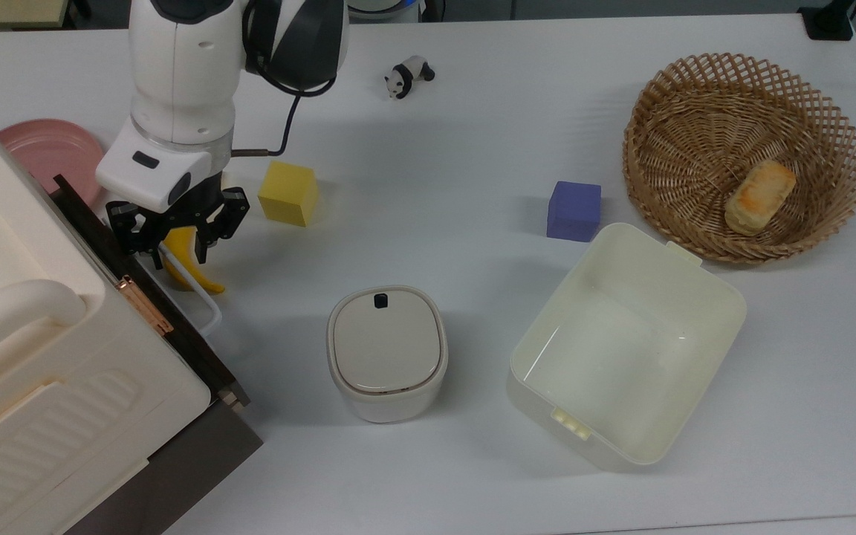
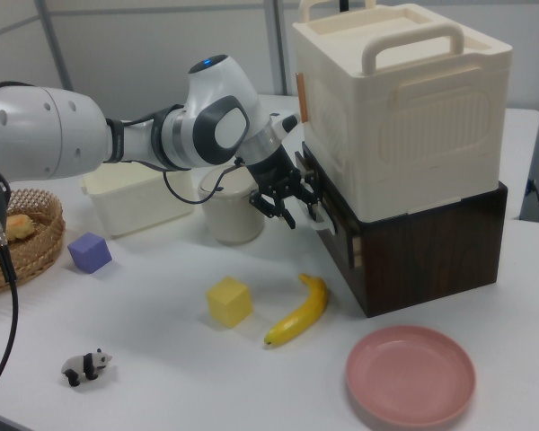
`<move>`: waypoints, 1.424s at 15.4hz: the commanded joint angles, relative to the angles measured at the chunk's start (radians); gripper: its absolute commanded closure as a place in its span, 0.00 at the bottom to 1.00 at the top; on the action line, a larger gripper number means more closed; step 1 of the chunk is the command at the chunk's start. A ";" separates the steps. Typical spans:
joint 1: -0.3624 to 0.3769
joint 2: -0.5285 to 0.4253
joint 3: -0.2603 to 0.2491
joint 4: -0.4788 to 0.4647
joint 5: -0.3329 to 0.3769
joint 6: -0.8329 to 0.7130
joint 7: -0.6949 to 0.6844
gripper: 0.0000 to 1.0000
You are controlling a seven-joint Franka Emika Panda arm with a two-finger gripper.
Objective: Open the drawer
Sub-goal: 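Pull the drawer handle outward, sliding the brown drawer open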
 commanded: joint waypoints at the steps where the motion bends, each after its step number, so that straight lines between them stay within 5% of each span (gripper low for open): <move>1: 0.021 -0.042 -0.002 -0.046 0.010 -0.097 -0.050 0.54; 22: 0.133 -0.137 0.003 -0.072 0.025 -0.337 -0.093 0.61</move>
